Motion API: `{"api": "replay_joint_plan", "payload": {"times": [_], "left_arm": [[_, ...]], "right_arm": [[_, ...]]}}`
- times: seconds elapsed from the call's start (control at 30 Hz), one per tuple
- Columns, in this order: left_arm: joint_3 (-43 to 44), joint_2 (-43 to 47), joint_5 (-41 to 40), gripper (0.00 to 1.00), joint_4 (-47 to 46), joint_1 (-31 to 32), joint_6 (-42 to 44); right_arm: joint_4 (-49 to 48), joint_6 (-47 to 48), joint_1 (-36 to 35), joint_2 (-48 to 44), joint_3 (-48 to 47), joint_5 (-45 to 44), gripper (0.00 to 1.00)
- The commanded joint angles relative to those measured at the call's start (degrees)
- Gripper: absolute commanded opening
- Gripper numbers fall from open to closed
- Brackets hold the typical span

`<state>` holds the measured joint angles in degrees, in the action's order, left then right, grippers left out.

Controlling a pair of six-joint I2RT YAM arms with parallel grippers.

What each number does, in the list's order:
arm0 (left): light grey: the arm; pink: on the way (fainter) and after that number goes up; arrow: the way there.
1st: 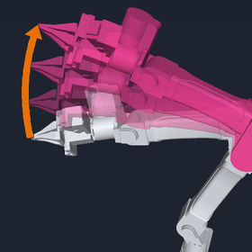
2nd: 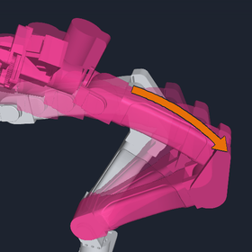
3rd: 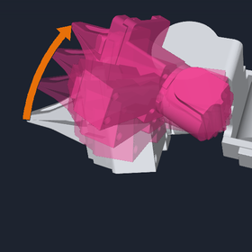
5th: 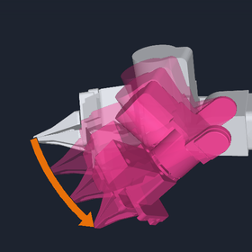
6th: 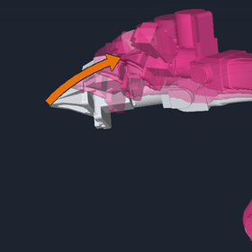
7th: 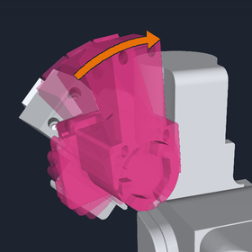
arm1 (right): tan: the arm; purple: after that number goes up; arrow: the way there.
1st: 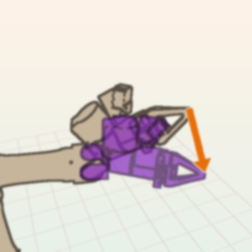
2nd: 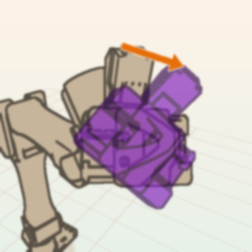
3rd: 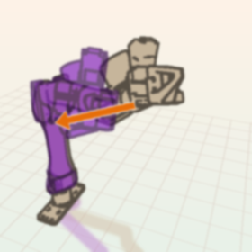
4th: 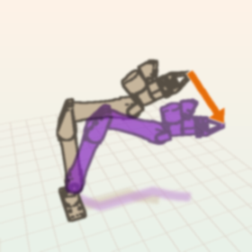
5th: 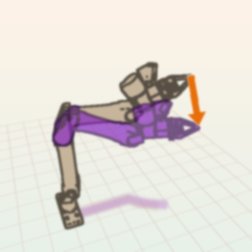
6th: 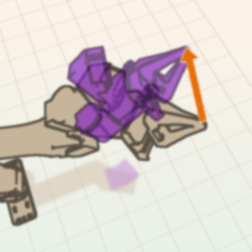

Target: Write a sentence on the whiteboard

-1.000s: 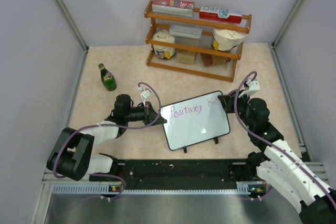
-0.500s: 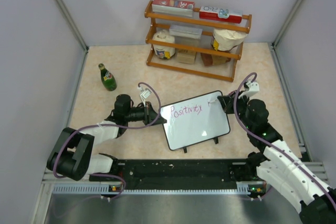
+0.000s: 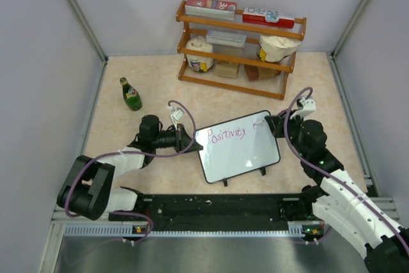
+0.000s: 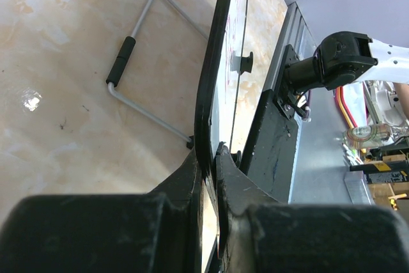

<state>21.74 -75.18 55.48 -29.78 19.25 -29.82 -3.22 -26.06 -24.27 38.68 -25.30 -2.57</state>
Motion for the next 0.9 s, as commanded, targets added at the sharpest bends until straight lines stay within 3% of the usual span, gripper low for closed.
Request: {"api": "replay_joint_plan", "payload": {"times": [0.0, 0.87], "left_arm": [[-0.1, -0.7, -4.2, 0.00, 1.4, 0.3, 5.6], [-0.1, -0.5, -4.3, 0.00, 1.6, 0.3, 5.6]], "right_arm": [[-0.6, 0.9, -0.4, 1.3, -1.9, -1.7, 0.00], [5.2, 0.3, -0.3, -3.9, 3.2, -0.2, 0.00]]}}
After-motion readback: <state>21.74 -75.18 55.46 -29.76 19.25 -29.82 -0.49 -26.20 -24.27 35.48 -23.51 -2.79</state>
